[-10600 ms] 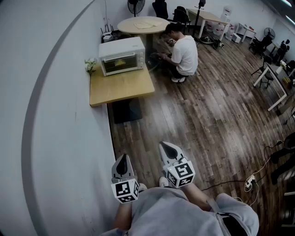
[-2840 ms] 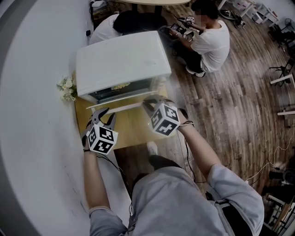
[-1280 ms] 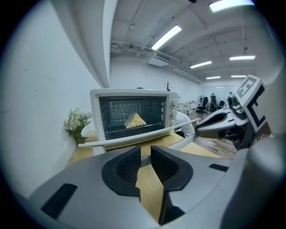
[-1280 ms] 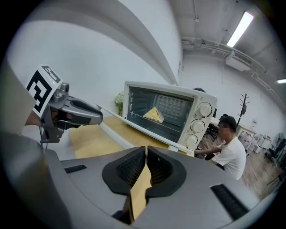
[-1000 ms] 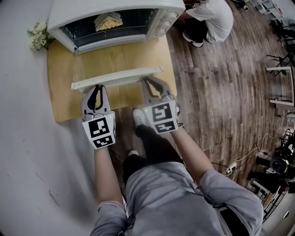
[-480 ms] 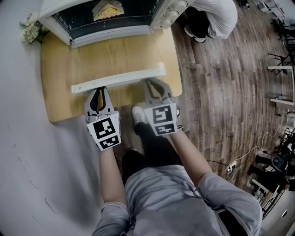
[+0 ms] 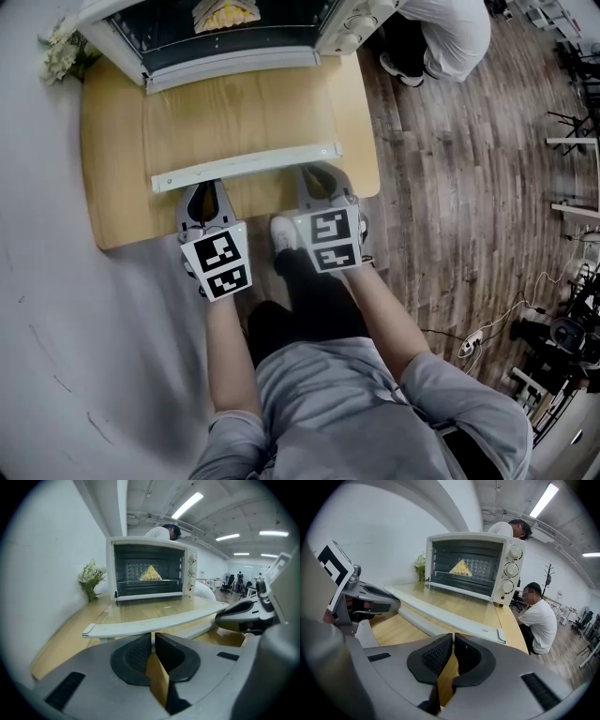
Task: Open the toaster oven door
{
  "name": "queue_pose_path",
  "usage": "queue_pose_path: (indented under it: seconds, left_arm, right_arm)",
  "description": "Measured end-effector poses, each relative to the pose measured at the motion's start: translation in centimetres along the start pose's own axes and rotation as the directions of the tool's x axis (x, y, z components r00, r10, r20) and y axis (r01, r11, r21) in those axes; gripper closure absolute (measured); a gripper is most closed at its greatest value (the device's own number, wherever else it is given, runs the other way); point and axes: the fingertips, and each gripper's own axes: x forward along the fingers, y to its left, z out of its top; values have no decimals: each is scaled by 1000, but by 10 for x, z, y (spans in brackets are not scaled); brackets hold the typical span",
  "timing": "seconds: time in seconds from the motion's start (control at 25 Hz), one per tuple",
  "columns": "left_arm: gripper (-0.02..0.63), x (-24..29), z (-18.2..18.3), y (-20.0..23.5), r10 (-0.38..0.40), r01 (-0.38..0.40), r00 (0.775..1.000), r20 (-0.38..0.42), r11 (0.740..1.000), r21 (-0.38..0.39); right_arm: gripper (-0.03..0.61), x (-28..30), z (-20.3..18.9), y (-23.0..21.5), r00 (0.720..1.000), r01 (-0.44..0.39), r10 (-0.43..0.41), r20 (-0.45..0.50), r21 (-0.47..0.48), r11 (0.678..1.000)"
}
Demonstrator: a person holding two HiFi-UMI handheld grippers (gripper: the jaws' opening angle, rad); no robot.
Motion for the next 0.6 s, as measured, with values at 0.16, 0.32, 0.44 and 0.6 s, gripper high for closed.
queue_pose_path:
  seconds: [0.16,0.32,0.44,0.6]
  left_arm:
    - [591,2,-2,1,12,-11,1000,-14,1000,18]
    - [595,3,-3,0,14,-14,1000,-19,1000,25]
    - [595,3,-3,1,1,-1,1000,-29,1000,5]
    - [595,3,-5,2,-1,0,999,-36,1000,-15]
  right_arm:
    - [568,2,-1,1,1000,7,-7,4,8,1000]
    - [568,2,-2,-1,1000,-2,1,10,65,998]
    - [568,3,-3,-1,1000,-13,14,-8,104,994]
    - [568,4,-4,0,999,-28,30,-16,108,994]
